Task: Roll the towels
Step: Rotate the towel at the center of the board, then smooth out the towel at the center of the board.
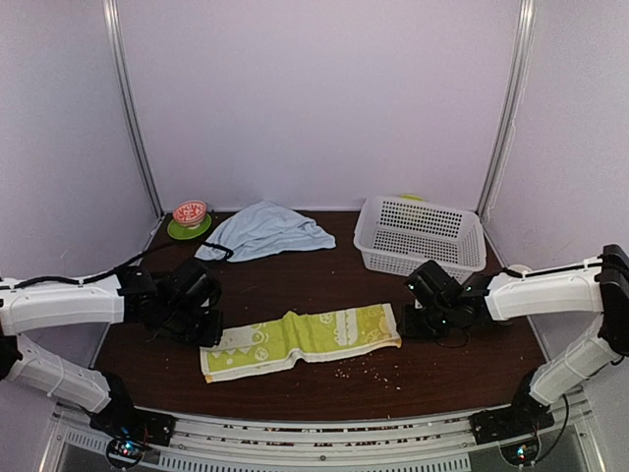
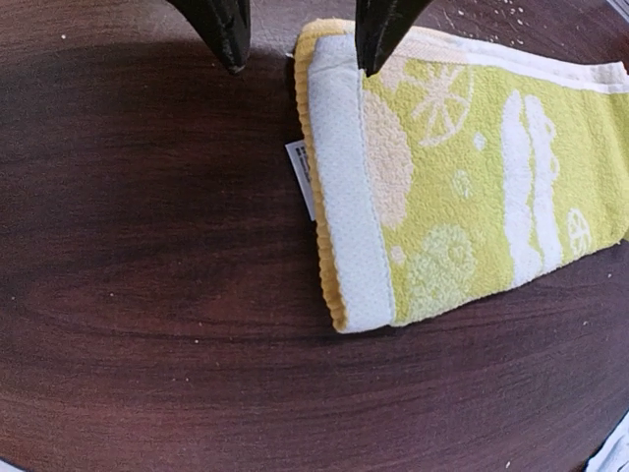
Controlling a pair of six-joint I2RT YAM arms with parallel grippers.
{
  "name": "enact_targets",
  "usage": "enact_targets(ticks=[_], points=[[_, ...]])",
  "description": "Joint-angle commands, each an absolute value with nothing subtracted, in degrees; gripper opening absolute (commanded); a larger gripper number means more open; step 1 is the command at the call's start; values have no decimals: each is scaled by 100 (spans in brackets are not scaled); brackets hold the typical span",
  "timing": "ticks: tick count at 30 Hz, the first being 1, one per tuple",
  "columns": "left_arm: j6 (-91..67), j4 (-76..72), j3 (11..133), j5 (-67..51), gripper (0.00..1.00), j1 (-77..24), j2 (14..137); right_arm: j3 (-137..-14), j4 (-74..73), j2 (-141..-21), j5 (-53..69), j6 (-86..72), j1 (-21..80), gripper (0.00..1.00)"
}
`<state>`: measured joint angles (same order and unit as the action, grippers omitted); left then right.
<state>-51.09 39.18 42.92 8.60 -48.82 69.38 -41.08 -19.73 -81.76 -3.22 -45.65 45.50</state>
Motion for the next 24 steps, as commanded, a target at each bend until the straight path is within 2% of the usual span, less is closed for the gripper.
enact_targets(ticks=[1, 8, 12, 16, 24], points=[[-5063, 3716, 4244, 924, 0, -4896, 7239, -4027, -1284, -8443, -69, -5099, 4454, 37], [-5106, 3534, 3967, 896, 0, -4895, 7279, -3966, -1055, -8727, 53, -5247, 4439, 33], [-5091, 3509, 3955, 901, 0, -4900, 7397, -3873, -1044, -8751, 27, -5256, 4443, 19], [-5082, 3438, 3933, 880, 0, -4898, 7519, -3785, -1130, -8671, -34, -5214, 4445, 0], [-5087, 3321, 3827, 849, 0, -4900, 7847, -3581, -1728, -8156, -515, -4940, 4430, 0]])
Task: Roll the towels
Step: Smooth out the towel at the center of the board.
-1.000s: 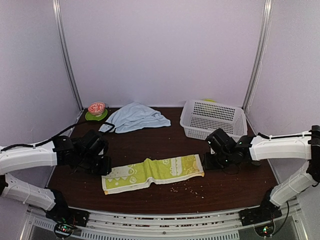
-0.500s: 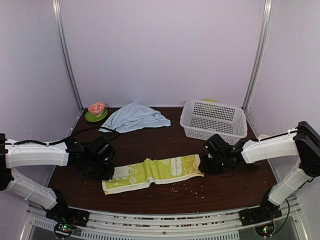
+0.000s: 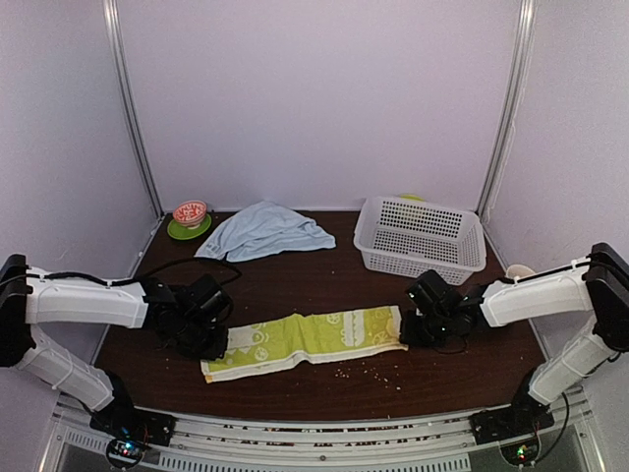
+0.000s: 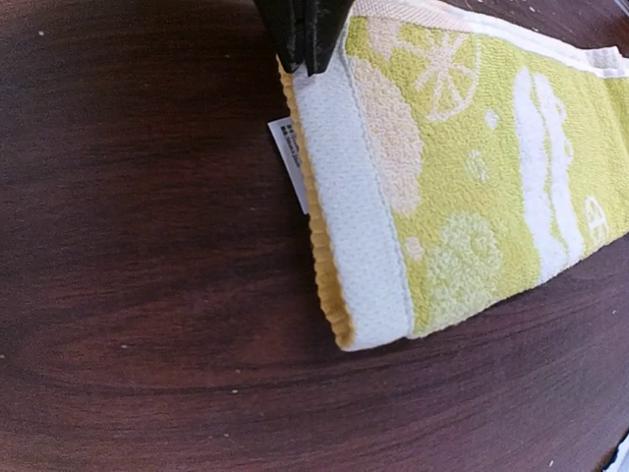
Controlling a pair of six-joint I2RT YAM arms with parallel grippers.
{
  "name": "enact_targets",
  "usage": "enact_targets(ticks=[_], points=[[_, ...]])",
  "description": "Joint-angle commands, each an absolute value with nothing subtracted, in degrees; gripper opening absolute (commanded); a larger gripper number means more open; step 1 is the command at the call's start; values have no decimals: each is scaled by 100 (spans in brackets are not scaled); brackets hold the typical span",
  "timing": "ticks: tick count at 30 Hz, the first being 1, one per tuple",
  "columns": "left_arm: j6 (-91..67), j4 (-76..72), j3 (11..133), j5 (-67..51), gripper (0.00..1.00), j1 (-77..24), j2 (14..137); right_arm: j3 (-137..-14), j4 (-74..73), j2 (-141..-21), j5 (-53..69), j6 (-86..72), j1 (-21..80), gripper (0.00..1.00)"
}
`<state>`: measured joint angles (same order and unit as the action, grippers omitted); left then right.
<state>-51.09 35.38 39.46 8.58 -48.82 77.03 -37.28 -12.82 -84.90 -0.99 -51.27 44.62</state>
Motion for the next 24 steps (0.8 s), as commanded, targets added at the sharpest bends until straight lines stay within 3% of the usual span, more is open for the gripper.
enact_targets(ticks=[1, 16, 24], points=[[-5093, 3296, 3807, 832, 0, -4896, 7889, -3552, -1814, -8089, -569, -4899, 4422, 0], [-5103, 3478, 3897, 741, 0, -4896, 7837, -3078, -2232, -7243, -687, -4712, 4327, 0], [-5580, 3875, 3745, 810, 36, -4898, 7010, -3085, -2127, -7216, -604, -4722, 4322, 0]])
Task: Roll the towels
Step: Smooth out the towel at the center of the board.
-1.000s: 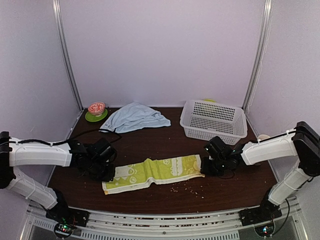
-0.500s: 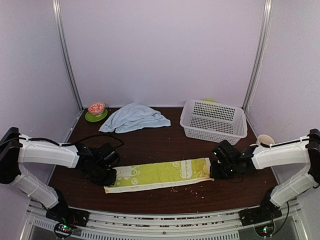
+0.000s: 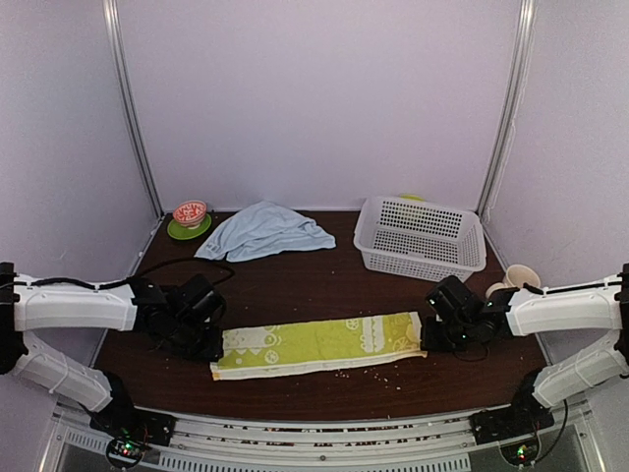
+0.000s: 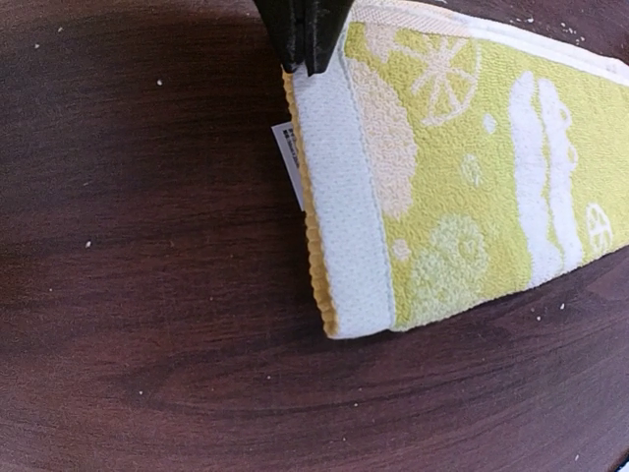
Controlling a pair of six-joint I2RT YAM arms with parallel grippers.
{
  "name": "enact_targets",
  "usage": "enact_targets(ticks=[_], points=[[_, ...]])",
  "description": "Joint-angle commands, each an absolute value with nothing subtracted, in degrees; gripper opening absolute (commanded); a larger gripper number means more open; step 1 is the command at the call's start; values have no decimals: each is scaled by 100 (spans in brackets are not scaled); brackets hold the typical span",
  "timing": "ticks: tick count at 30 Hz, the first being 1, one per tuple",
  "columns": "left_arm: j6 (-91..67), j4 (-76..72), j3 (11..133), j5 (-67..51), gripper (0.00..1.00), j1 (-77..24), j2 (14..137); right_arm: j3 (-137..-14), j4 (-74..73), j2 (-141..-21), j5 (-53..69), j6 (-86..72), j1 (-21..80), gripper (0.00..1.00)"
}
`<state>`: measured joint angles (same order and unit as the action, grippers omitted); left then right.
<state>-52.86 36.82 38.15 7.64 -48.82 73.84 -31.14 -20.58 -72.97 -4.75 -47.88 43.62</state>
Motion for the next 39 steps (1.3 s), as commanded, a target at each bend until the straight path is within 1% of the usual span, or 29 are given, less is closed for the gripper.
enact_targets(ticks=[1, 3, 5, 12, 16, 23, 30, 39], points=[[-5661, 3864, 3672, 824, 39, -4896, 6929, -3097, -2127, -7216, -605, -4712, 4324, 0], [-5724, 3846, 3597, 835, 41, -4896, 6893, -3105, -2117, -7226, -599, -4701, 4324, 0], [-5757, 3805, 3570, 791, 42, -4893, 7023, -3121, -2116, -7233, -589, -4677, 4319, 0], [-5811, 3543, 3512, 633, 40, -4893, 7479, -3166, -2097, -7257, -567, -4641, 4324, 0], [-5825, 3435, 3511, 571, 34, -4892, 7582, -3177, -2067, -7286, -529, -4625, 4322, 0], [-5836, 3403, 3489, 527, 14, -4897, 7498, -3213, -2039, -7313, -490, -4609, 4324, 0], [-5844, 3599, 3537, 616, 0, -4900, 7304, -3244, -2055, -7299, -483, -4597, 4324, 0], [-5811, 3968, 3729, 690, 0, -4896, 6861, -3404, -2302, -7103, -583, -4533, 4324, 0]])
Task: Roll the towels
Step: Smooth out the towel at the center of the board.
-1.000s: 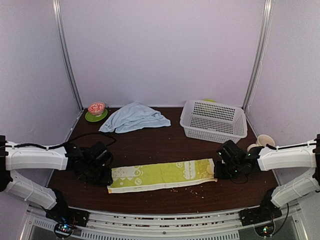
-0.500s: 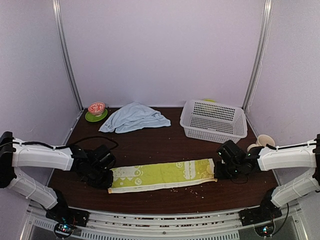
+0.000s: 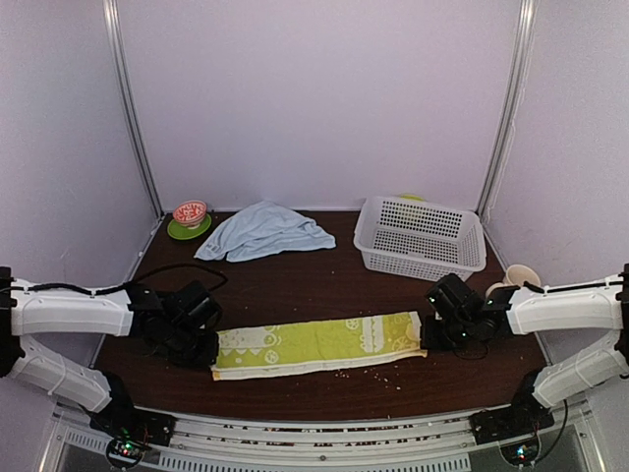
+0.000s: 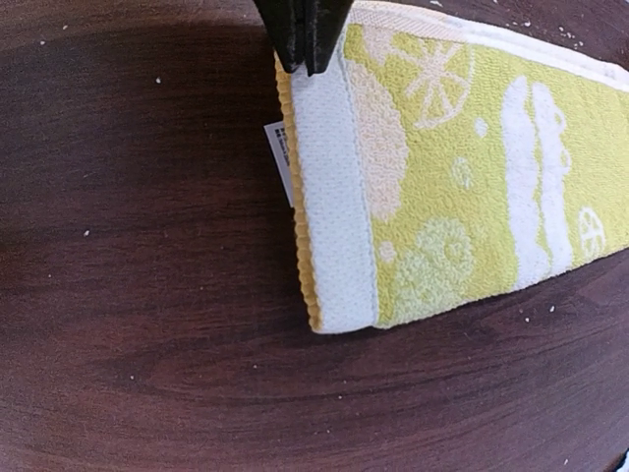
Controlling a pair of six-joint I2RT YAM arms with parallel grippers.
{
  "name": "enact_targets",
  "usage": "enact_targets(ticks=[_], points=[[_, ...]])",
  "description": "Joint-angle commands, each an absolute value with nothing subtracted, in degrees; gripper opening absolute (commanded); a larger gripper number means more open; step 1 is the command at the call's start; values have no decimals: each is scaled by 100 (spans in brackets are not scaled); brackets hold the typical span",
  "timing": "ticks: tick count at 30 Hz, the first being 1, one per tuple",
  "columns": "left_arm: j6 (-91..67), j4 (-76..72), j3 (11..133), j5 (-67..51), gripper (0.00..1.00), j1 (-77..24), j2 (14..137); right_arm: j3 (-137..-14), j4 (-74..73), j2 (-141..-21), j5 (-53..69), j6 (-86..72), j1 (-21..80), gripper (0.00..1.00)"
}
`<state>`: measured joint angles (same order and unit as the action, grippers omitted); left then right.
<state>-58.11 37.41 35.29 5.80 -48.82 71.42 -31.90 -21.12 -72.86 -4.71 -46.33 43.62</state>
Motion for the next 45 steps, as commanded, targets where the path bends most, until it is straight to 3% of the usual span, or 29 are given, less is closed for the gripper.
enact_targets(ticks=[1, 36, 45], points=[[-5810, 4017, 3742, 700, 0, -4896, 6791, -3409, -2344, -7080, -618, -4527, 4324, 0], [-6061, 3718, 2849, -180, 0, -5275, 6022, -2821, -2515, -6734, -642, -4522, 4315, 0], [-6039, 3019, 2679, -492, 0, -5552, 6691, -2579, -2353, -6734, -396, -4460, 4320, 0]])
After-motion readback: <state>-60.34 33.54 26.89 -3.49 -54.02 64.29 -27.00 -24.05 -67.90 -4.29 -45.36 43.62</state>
